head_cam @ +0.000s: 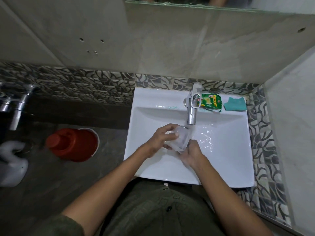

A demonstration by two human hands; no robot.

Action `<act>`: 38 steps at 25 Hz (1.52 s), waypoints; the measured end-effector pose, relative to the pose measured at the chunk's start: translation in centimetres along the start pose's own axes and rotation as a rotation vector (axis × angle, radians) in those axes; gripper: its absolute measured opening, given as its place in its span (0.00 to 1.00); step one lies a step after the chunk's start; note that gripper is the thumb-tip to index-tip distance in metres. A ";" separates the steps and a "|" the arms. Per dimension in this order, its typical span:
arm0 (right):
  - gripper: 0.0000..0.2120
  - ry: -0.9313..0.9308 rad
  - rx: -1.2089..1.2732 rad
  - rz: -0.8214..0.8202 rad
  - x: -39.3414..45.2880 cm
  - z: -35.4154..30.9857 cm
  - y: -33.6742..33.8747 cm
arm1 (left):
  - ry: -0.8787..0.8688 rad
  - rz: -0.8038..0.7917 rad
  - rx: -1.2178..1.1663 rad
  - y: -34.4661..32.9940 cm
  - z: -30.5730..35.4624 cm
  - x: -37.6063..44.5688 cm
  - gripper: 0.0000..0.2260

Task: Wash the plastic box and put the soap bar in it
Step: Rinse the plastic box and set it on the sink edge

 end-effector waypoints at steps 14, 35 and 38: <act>0.18 0.869 -1.183 -0.020 -1.4 -1.0 -0.4 | -0.536 0.334 0.854 0.9 -0.1 -6.6 0.28; 0.38 0.956 -0.970 -0.123 -1.1 -6.7 -13.6 | -0.161 0.937 -0.205 11.6 6.5 0.8 0.11; 0.38 0.968 -1.036 -0.095 -0.1 -6.8 -14.8 | -0.131 0.914 -0.168 12.6 7.0 1.6 0.15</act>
Point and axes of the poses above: each hand's wrist, its own x-axis towards the middle knuckle, its own y-axis out of the back of the hand, z = x × y, the point moved 2 cm from there along x, towards the middle knuckle, and after that the axes turned 8 degrees about y, right-handed, at the moved point
